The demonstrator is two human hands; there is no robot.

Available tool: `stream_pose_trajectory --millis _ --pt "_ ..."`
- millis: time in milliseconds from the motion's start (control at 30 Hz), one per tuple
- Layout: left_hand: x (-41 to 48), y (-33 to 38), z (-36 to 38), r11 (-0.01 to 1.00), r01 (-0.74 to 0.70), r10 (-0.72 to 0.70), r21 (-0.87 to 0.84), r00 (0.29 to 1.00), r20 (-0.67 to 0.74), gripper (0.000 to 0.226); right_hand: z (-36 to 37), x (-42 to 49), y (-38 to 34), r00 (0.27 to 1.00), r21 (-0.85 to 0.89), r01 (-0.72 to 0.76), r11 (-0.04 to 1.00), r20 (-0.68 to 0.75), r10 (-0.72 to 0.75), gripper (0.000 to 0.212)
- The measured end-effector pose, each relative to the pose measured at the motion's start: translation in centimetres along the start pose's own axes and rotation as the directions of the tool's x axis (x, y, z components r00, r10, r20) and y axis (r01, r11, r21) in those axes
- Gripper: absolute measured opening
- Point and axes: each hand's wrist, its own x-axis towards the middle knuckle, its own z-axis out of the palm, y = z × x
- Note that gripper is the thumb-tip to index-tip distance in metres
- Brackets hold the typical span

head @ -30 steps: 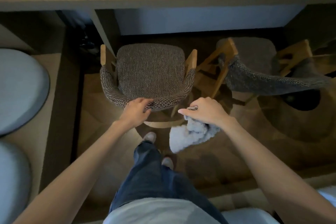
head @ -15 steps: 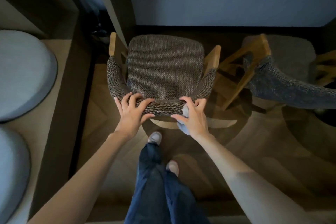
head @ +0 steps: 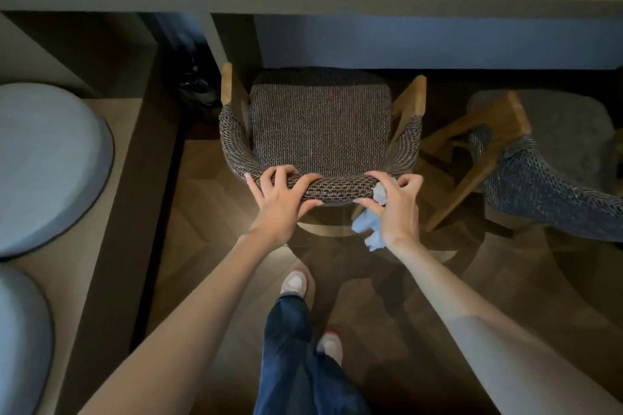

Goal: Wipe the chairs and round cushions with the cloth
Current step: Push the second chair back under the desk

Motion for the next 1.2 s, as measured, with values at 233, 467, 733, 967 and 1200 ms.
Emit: stream_pose_trajectory --millis 233,467,733,967,1200 --pt "7.1 0.2 -0.8 1.000 0.000 0.001 -0.020 0.999 0.036 0.045 0.5 7.5 -0.4 0.997 -0.022 -0.032 0.999 0.073 0.033 0.033" --pt "15.2 -1.7 -2.7 0.998 -0.053 0.050 0.041 0.997 0.060 0.048 2.8 15.4 -1.7 0.997 -0.128 -0.078 0.989 0.003 0.079 0.046" --pt "23.6 -3.9 -4.3 0.996 -0.041 0.034 0.078 0.996 0.088 0.048 4.4 22.8 -5.0 0.997 -0.357 -0.028 0.934 0.058 0.052 0.057" --pt "27.5 -6.2 -6.3 0.997 -0.023 0.015 0.076 0.995 0.095 0.048 6.5 26.3 -7.2 0.993 -0.363 -0.033 0.931 0.092 0.071 0.060" --pt "26.7 -4.7 -6.6 0.992 0.061 -0.075 0.107 0.988 0.136 0.050 5.7 26.2 -7.7 0.977 -0.304 -0.021 0.953 0.196 0.084 0.059"
